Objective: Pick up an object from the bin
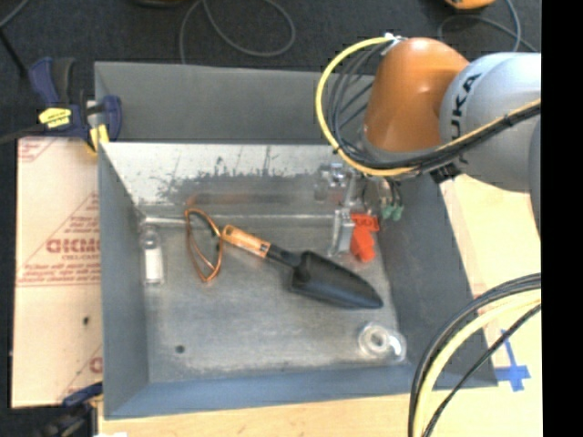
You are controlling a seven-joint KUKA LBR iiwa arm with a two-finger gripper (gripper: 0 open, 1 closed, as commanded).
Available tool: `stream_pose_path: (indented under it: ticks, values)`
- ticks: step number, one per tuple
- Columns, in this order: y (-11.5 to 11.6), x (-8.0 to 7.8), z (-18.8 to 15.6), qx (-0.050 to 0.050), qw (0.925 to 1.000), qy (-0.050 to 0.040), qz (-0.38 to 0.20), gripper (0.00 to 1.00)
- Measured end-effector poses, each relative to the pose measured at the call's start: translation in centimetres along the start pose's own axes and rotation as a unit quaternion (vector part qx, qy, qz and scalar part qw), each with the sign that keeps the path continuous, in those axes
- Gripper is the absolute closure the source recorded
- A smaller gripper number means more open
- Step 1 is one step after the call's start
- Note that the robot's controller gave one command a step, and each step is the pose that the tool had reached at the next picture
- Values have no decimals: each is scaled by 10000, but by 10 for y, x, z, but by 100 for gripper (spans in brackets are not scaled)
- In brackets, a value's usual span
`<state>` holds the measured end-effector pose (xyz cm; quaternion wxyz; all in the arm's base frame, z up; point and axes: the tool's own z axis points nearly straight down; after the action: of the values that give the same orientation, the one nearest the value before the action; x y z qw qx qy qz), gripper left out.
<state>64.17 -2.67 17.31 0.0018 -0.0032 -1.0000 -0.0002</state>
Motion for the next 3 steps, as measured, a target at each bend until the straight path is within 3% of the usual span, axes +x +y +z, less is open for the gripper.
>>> stream_pose_path:
  ticks: [1,2,3]
  values:
    - [0,-1,-6,3,10000,-41,-2,0]
    - [8,26,22,0,9988,-54,491,0]
    - [14,44,38,-3,9882,-30,1534,0]
